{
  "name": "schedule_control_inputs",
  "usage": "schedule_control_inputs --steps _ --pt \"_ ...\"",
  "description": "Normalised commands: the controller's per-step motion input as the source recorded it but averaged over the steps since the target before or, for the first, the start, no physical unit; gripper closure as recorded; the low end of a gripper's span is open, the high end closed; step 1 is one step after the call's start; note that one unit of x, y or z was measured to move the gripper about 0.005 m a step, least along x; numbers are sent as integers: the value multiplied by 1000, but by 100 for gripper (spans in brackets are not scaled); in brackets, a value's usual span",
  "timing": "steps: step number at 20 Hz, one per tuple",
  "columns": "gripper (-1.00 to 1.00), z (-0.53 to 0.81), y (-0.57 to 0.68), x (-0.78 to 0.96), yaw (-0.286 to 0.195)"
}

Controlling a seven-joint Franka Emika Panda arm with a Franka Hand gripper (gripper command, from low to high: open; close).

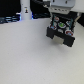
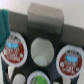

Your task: Open the kcup holder, insert the kcup into the holder, and close the kcup holder

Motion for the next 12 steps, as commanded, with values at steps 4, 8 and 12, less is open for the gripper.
schedule_control_inputs --steps 4,8,12 --pt "-100 -93 -94 681 -1" --pt "-100 -197 106 278 67" --pt "-100 -189 131 -41 232"
